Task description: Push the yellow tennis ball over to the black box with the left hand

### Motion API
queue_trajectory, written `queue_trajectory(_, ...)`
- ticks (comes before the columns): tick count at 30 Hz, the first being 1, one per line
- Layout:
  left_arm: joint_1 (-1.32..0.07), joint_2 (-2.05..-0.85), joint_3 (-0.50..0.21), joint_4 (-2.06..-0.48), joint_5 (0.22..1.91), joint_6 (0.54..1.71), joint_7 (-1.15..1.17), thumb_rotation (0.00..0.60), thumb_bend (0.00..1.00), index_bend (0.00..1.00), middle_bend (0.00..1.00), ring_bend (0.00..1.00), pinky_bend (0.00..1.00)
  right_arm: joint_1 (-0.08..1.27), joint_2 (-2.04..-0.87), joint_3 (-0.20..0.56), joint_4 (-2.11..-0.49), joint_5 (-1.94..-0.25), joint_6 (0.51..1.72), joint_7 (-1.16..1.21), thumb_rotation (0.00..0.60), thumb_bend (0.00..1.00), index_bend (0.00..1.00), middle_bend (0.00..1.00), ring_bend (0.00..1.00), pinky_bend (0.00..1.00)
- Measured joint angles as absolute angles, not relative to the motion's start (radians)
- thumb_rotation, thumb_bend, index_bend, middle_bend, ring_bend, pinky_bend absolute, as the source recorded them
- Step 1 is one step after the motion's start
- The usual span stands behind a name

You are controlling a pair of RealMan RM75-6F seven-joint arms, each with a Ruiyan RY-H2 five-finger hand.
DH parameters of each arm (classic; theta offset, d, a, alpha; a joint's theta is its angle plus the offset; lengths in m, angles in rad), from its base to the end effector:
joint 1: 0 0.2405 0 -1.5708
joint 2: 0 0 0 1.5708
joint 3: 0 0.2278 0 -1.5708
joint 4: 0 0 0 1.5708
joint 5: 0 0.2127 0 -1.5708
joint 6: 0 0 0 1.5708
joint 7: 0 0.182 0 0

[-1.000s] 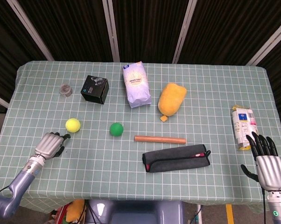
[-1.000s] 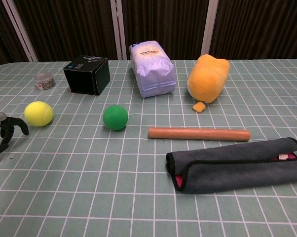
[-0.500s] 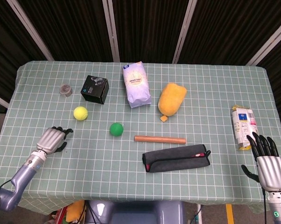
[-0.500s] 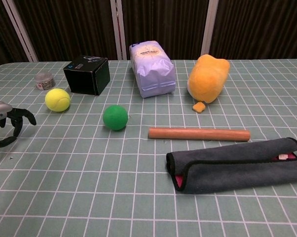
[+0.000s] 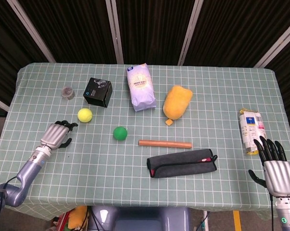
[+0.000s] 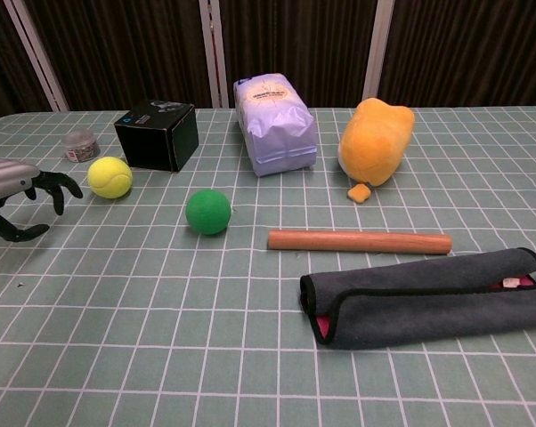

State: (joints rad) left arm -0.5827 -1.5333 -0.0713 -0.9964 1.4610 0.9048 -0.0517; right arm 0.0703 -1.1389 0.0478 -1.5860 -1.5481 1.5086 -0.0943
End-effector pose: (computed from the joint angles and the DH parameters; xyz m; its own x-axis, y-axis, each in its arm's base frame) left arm -0.2680 0.3691 0.0027 0.6018 0.2676 0.7525 0.7931 -0.3111 -0.5236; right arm -0.2833 -0.2125 0.1408 0.4877 0.0179 0.8728 -0.8719 -0.0409 0.4880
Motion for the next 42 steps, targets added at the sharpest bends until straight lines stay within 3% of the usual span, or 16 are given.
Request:
queue_trajectory(17,-0.662,-1.616,-0.104,-0.931,1.414,0.846,-0.027,0.600,0.31,0.10,0.22,0.13,0.25,0.067,-1.129,0.044,-1.579,-1.567,1.522,-0.064,0.600,0.27,0.00,0.00,0.00,0.00)
queue_trajectory(28,-0.729,-1.657,-0.157,-0.873,1.370,0.805,-0.057,0.600,0.31,0.07,0.19,0.07,0.16,0.063,-1.125,0.039,-1.577,-1.581,1.532,-0.054,0.600,0.27,0.00,0.00,0.00,0.00)
queue_trajectory(42,-0.791,-1.730,-0.186,-0.786,1.321,0.760,-0.044,0.600,0.31,0.05,0.17,0.08,0.14,0.050,-1.109,0.032,-1.581,-1.601,1.558,-0.016,0.600,0.27,0.00,0.00,0.00,0.00)
